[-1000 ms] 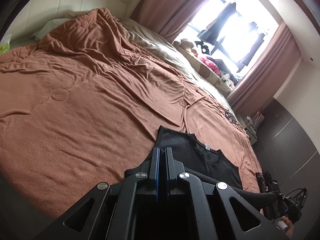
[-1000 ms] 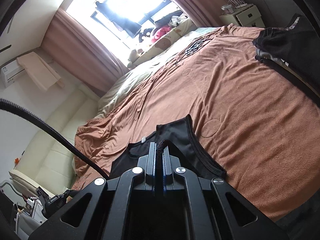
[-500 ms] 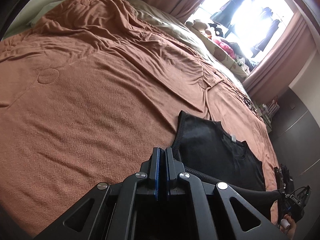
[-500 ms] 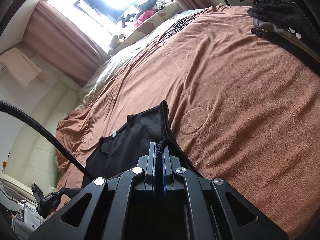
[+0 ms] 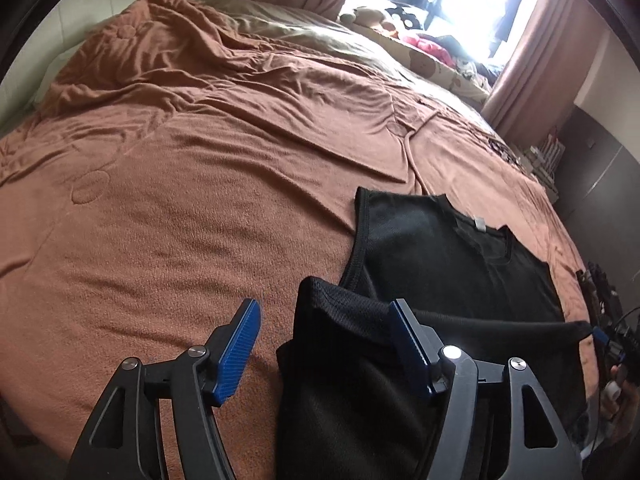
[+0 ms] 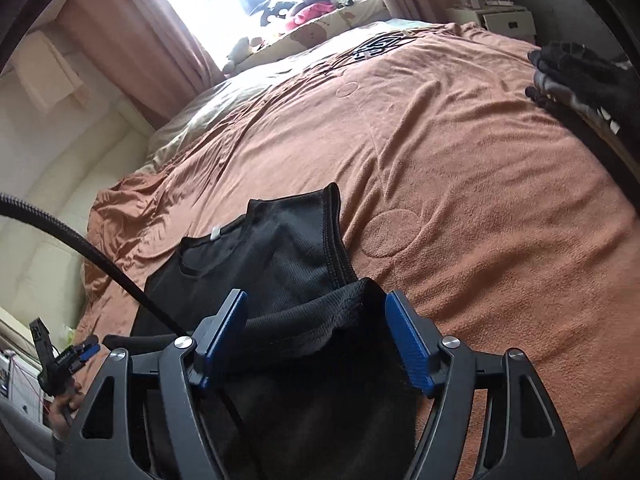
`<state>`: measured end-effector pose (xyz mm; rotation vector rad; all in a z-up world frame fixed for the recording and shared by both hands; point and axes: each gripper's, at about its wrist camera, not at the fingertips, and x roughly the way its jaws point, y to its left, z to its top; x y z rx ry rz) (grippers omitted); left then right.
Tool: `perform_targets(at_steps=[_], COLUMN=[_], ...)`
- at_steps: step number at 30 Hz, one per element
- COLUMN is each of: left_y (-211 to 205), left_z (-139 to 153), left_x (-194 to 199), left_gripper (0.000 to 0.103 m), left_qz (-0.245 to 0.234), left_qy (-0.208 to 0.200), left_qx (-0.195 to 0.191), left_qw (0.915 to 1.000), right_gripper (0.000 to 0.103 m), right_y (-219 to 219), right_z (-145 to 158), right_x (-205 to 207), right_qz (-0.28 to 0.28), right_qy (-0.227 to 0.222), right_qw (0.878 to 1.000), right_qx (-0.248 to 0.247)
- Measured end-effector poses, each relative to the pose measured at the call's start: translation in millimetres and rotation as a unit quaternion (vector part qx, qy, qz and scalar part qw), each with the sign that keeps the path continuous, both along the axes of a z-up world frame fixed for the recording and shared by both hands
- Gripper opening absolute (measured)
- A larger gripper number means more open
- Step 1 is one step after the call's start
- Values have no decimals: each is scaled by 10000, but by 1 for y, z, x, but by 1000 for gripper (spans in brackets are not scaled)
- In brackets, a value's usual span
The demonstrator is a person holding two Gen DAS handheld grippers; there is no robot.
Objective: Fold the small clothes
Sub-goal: 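Lower the folded layer and open both grippers to release it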
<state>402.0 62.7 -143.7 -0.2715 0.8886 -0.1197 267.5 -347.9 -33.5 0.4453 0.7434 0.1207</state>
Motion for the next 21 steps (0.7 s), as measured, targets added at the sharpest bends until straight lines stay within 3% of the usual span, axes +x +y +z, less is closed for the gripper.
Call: perform_targets(at_steps=[9,15,21], left_y=[-7,-23,-29], left_z=[-18,-37,-50], left_x=[-5,2,17], left_gripper=[68,68,68], left_qz=[-417,-689,-760], left_qy=[602,930,1030], left_qx=[824,1462,1625], left_qw=[9939,9825,9784], right_gripper=[70,70,69], right_y=[10,29,42], right_z=[5,-1,-20], right_x=[-5,11,41], right_qz=[363,602,653], right_qy=[713,1035,1191], right_qw=[9901,9788,9724], right_qx=[-1155,-1663,-1897])
